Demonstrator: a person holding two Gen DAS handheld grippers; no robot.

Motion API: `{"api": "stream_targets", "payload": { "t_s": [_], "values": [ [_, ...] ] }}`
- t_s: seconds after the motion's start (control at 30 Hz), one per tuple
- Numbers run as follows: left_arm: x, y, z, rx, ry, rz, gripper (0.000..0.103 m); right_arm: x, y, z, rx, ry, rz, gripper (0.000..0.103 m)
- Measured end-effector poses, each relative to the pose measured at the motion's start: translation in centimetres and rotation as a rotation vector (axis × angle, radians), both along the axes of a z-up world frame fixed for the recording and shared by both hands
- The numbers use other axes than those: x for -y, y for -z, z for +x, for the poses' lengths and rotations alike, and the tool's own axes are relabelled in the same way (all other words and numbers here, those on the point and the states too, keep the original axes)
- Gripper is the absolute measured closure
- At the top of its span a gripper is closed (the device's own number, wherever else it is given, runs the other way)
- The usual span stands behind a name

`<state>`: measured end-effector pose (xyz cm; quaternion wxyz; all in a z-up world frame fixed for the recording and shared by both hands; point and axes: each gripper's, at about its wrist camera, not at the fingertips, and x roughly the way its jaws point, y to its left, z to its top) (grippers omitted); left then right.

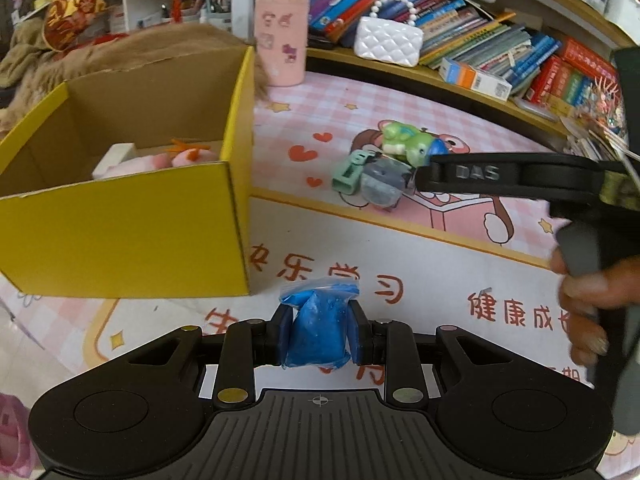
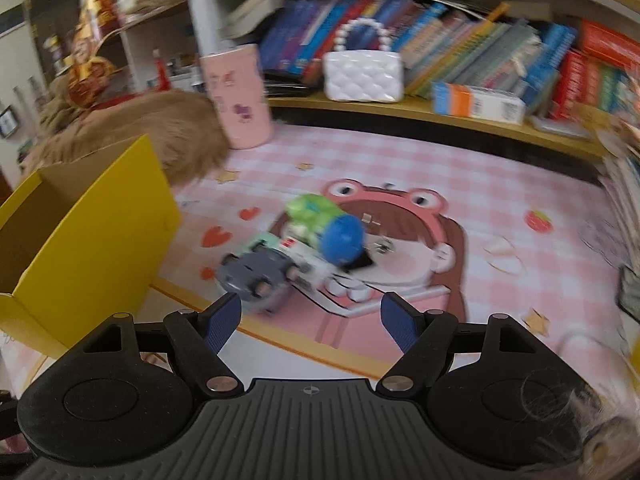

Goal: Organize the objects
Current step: 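Grasp the grey toy car with the right gripper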

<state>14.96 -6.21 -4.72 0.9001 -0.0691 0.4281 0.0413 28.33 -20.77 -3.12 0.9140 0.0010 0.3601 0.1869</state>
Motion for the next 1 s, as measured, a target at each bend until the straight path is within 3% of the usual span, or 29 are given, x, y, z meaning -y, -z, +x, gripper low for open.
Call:
{"api": "stream_targets", "payload": {
  "t_s": [0.23, 0.4, 0.43, 0.5, 0.57, 1.0],
  "values": [
    [-0.5, -0.2, -0.8, -0.002, -0.025, -0.001, 0.077, -3.1, 1.0, 2.0, -0.009, -0.090, 0.021, 0.022],
    [-0.7, -0.5, -1.0, 0.005, -0.032, 0.002, 0.077, -4.2, 2.8, 3.9, -0.042, -0.080, 0.026, 0.023],
    [-0.8, -0.5, -1.1, 0.006, -0.033, 0.002, 0.077, -4.2, 3.1, 4.2, -0.049, -0.073, 0.026, 0.023],
    [-1.0, -0.7, -1.2, 0.010, -0.039, 0.001, 0.077, -4.0, 3.5, 4.5, -0.045, -0.052, 0.020, 0.037],
    [-1.1, -0.7, -1.3, 0.011, -0.044, 0.002, 0.077, -3.6, 3.4, 4.2, -0.027, -0.057, 0.023, 0.045],
    [-2.2, -0.9, -1.9, 0.039, -0.058, -0.016, 0.077, -0.7, 0.8, -1.2, -0.023, -0.017, 0.041, 0.045]
  ]
}}
